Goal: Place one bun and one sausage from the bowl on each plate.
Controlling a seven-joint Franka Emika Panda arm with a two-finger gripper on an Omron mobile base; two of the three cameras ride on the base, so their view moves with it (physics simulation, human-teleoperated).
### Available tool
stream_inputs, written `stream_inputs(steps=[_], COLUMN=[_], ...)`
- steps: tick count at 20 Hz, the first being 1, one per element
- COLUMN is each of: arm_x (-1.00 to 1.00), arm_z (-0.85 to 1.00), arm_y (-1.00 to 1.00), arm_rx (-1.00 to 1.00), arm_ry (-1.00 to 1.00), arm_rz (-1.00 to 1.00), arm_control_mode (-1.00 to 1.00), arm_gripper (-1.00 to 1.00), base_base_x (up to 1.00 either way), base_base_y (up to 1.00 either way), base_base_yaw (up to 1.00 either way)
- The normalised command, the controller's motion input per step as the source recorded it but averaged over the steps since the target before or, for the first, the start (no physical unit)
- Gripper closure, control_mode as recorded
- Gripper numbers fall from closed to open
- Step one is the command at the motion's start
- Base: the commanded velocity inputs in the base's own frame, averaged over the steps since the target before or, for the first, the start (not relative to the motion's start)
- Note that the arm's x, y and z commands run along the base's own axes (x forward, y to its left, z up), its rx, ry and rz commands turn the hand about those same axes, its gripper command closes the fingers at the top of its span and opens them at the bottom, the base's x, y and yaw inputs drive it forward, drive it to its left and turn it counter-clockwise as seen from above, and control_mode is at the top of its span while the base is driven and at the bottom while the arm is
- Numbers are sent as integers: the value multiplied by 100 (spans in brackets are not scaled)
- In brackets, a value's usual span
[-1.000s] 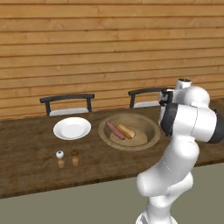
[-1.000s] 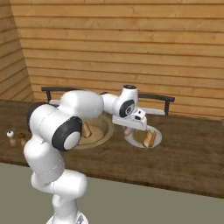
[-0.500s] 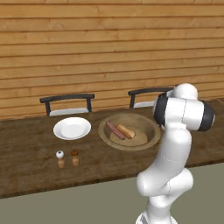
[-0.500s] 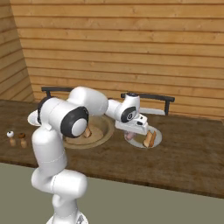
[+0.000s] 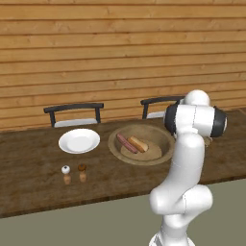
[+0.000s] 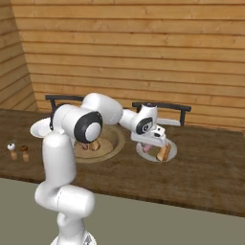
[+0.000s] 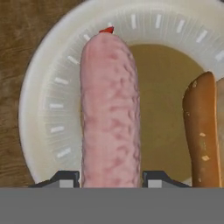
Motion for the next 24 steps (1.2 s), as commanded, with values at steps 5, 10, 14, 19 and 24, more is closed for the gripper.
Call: stream_inputs(steps=[5,10,14,19,24], arm_x=[6,0,0,0,-6], arm_z=[-28,0,0,0,4], arm_y=[-3,0,0,0,0], arm_rx=[0,0,0,0,0], arm_ry=[0,0,0,0,0], arm_rz=[0,0,0,0,0], arm_control_mode=[-100,-100,-100,-100,-100], arm_gripper=[100,100,-100,-100,-100], base_base_x=[0,0,0,0,0], base_base_y=[0,0,0,0,0], base_base_yaw=[0,0,0,0,0])
